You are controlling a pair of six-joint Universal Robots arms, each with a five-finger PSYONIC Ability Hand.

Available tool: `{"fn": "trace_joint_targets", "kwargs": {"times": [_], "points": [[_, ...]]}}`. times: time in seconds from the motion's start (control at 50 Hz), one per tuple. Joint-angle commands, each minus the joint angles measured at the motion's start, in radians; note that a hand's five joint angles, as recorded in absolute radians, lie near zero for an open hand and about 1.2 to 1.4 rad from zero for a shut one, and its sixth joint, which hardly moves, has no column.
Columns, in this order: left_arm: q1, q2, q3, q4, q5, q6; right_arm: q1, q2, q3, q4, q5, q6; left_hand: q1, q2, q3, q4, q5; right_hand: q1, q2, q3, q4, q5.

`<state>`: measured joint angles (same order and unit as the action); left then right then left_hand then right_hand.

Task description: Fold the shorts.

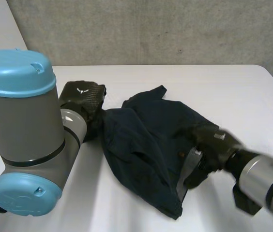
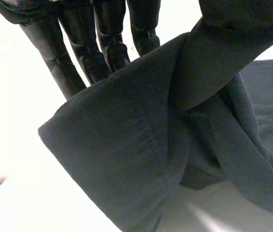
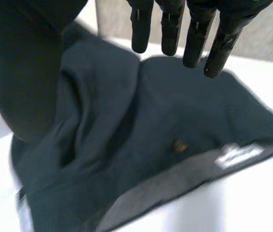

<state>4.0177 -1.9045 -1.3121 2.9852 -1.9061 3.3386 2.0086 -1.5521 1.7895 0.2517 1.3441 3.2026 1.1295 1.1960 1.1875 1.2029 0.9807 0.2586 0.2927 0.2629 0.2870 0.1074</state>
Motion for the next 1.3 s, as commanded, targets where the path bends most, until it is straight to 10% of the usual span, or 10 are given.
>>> {"fn": "trace_joint_targets", "kwargs": {"times": [0.02, 0.48, 0.56, 0.66, 0.78, 1.08, 1.3], "points": [[-0.025, 0.033, 0.027, 0.001, 0.001, -0.001, 0.162, 0.086, 0.028, -0.063, 0.203, 0.028, 0.267, 0.200, 0.209, 0.193, 0.241, -0.015, -0.049, -0.019, -0.044, -0.038], [-0.060, 0.061, 0.039, 0.004, -0.001, -0.013, 0.366, 0.345, -0.071, -0.115, 0.552, 0.310, 0.267, 0.200, 0.209, 0.193, 0.241, 0.002, -0.032, -0.002, -0.026, -0.021], [-0.060, 0.062, 0.039, 0.004, -0.001, -0.013, 0.387, 0.385, -0.101, -0.150, 0.578, 0.312, 0.267, 0.200, 0.209, 0.193, 0.241, 0.199, 0.165, 0.194, 0.170, 0.175], [-0.062, 0.067, 0.042, 0.004, -0.001, -0.013, 0.384, 0.406, -0.125, -0.196, 0.580, 0.313, 0.267, 0.200, 0.209, 0.193, 0.241, 1.136, 1.102, 1.132, 1.108, 1.113], [-0.055, 0.101, 0.042, 0.003, -0.001, -0.010, 0.377, 0.365, -0.160, -0.203, 0.547, 0.293, 0.267, 0.200, 0.209, 0.193, 0.241, 1.138, 1.104, 1.133, 1.109, 1.114], [0.035, 0.324, 0.068, -0.017, 0.021, 0.188, 0.047, 0.084, -0.663, 0.035, 0.377, -0.587, 0.267, 0.200, 0.209, 0.193, 0.241, 1.138, 1.104, 1.133, 1.109, 1.114], [0.012, 0.346, 0.045, -0.057, 0.036, 0.308, 0.052, 0.102, -0.756, 0.204, 0.310, -0.676, 0.267, 0.200, 0.209, 0.193, 0.241, 1.138, 1.104, 1.133, 1.109, 1.114]]}}
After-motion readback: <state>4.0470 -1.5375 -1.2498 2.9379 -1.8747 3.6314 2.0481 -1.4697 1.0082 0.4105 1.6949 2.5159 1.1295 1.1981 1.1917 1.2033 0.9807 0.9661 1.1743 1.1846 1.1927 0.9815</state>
